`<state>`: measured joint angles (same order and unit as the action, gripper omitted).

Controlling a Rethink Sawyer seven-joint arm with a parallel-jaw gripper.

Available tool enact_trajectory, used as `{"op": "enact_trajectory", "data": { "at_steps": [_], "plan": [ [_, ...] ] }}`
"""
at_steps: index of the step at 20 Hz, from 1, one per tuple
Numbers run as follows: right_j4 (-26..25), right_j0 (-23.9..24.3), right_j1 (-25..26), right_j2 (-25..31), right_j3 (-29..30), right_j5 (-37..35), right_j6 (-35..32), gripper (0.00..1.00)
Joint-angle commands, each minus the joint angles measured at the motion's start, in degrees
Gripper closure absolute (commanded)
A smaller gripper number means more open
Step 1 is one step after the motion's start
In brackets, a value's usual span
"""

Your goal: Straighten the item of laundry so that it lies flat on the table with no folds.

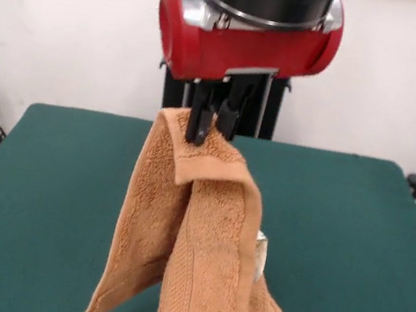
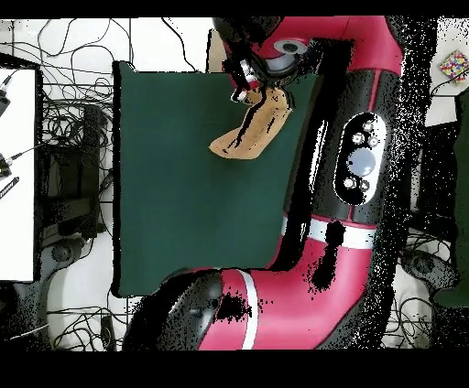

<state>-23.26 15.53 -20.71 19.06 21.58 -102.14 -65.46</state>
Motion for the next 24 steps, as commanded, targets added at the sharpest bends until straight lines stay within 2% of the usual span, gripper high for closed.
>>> {"op": "enact_trajectory", "data": {
  "at_steps": [1,6,10,17,24],
  "plan": [
    [-9.3,1.0,2.1,12.2,-10.1,-7.9,15.0,1.0],
    [-15.2,1.8,-0.6,17.1,-10.7,-11.9,15.8,1.0],
    [-23.1,2.6,-2.7,24.4,-11.5,-16.2,17.5,1.0],
    [-41.3,5.6,-5.8,44.1,-11.9,-22.9,19.5,1.0],
    [-61.4,8.7,-6.3,63.1,-12.3,-25.4,25.6,1.0]
  ]
}}
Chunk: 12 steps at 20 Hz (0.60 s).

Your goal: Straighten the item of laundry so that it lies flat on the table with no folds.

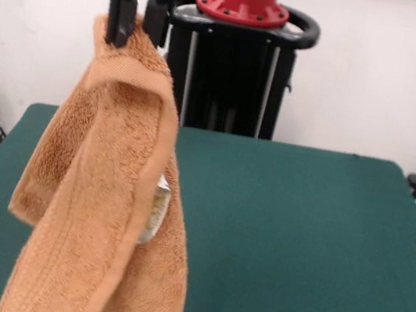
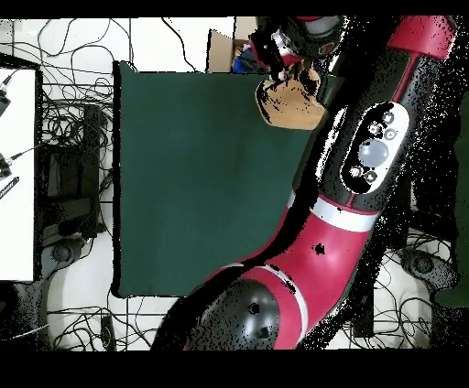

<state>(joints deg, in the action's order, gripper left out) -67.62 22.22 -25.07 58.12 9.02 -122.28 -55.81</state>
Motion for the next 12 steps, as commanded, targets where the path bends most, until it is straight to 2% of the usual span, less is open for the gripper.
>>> {"op": "enact_trajectory", "data": {
  "at_steps": [1,8,12],
  "plan": [
    [-19.5,2.4,-1.7,26.4,0.2,-4.8,16.8,1.0],
    [-33.8,4.7,0.6,40.5,-0.6,-1.8,23.4,1.0],
    [-37.6,6.1,2.0,45.1,-0.7,-0.5,25.2,1.0]
  ]
}}
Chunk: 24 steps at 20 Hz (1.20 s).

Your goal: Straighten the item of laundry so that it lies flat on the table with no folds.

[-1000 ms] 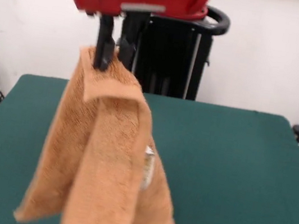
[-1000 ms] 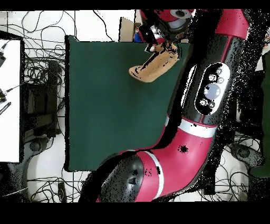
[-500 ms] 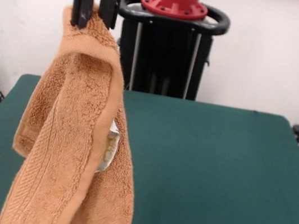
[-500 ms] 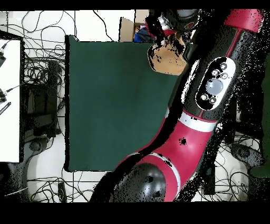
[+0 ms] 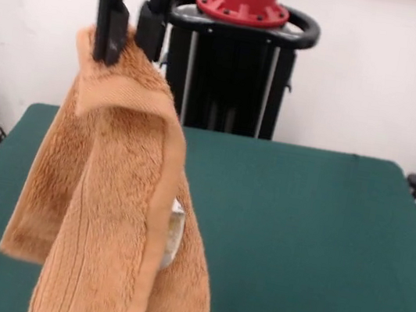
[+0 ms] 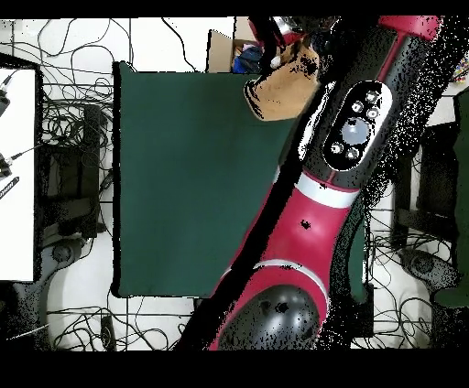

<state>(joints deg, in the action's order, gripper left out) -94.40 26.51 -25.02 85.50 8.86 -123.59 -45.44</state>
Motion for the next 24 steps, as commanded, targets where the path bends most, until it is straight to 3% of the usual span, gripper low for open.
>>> {"op": "enact_trajectory", "data": {
  "at_steps": [1,10,12,14,17,20,24],
  "plan": [
    [-11.2,2.1,2.2,18.4,-0.5,1.2,15.0,1.0],
    [-15.8,4.8,2.9,23.3,-0.3,1.9,18.4,1.0],
    [-14.7,5.1,3.1,22.6,0.2,2.3,18.1,1.0],
    [-9.6,5.5,4.2,19.3,2.0,3.7,15.3,1.0],
    [3.6,6.8,6.7,11.0,8.9,7.5,6.3,1.0],
    [17.2,10.6,7.3,3.1,22.2,12.1,-6.1,1.0],
    [28.2,16.0,5.8,-2.6,39.6,19.5,-21.2,1.0]
  ]
}}
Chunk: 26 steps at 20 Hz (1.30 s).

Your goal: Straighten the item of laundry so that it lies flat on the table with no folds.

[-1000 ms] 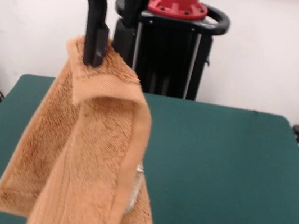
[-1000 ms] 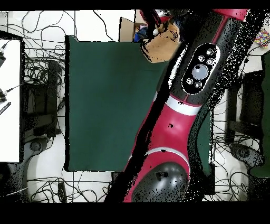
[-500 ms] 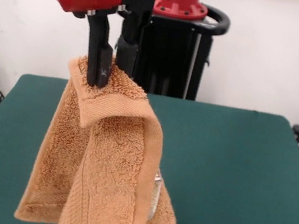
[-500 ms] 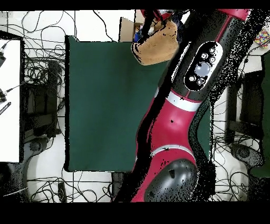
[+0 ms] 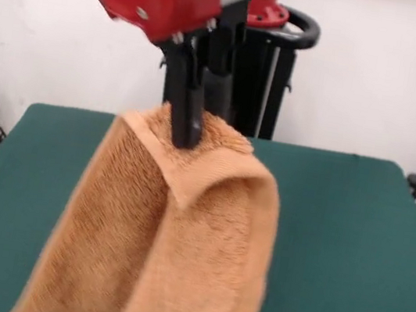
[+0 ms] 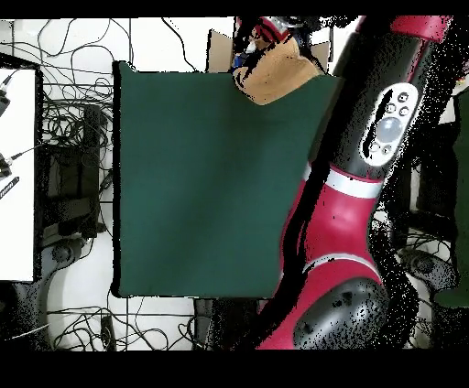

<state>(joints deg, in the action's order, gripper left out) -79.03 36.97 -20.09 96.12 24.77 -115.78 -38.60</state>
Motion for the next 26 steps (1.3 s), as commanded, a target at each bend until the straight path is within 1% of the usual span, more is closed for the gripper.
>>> {"op": "enact_trajectory", "data": {
  "at_steps": [1,3,7,11,16,23,26],
  "plan": [
    [14.2,6.4,0.2,-14.0,26.5,13.3,-30.5,1.0],
    [16.8,7.9,-1.3,-15.4,31.5,16.2,-34.7,1.0],
    [21.3,9.7,-3.7,-17.8,39.6,20.3,-41.7,1.0],
    [24.3,11.7,-5.4,-19.8,48.0,26.7,-48.5,1.0],
    [26.6,13.1,-6.5,-22.0,55.6,33.0,-53.7,1.0],
    [29.1,14.4,-10.5,-24.6,65.6,39.9,-61.4,1.0],
    [30.0,14.6,-12.0,-25.8,68.8,43.0,-63.9,1.0]
  ]
}}
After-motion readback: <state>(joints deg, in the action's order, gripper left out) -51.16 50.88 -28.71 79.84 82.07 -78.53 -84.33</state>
